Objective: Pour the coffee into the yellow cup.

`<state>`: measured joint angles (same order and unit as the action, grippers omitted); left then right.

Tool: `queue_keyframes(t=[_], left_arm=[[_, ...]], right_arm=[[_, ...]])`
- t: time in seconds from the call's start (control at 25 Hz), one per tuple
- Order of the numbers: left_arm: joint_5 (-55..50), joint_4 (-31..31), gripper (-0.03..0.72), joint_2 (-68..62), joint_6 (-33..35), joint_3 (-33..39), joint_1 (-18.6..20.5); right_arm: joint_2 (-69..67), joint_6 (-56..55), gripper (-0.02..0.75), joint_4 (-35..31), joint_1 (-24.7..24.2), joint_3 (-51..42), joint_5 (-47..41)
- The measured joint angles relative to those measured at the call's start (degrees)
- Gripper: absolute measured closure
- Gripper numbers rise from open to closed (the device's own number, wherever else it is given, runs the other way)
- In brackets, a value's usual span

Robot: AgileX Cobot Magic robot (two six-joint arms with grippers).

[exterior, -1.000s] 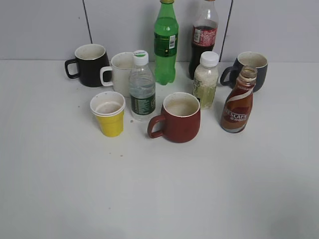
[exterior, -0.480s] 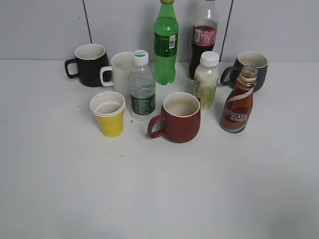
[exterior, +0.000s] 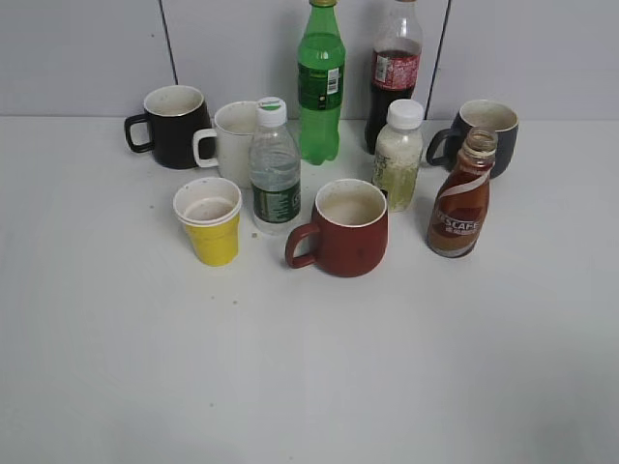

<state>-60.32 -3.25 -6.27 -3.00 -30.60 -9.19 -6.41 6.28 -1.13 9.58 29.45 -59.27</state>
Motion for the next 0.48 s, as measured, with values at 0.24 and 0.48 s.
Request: queue_keyframes(t=[0.24,0.48], left_arm=[[0.06,-0.11,0.265,4.80,0.00,0.00,7.62],[0.08,-0.17,0.265,6.64,0.00,0.00,7.81]], right_arm=[[5.94,0.00,0.146,0.00,-6.72,0.00,0.00],[6.86,0.00,0.146,0.00,-6.78,-0.04,-0.05]])
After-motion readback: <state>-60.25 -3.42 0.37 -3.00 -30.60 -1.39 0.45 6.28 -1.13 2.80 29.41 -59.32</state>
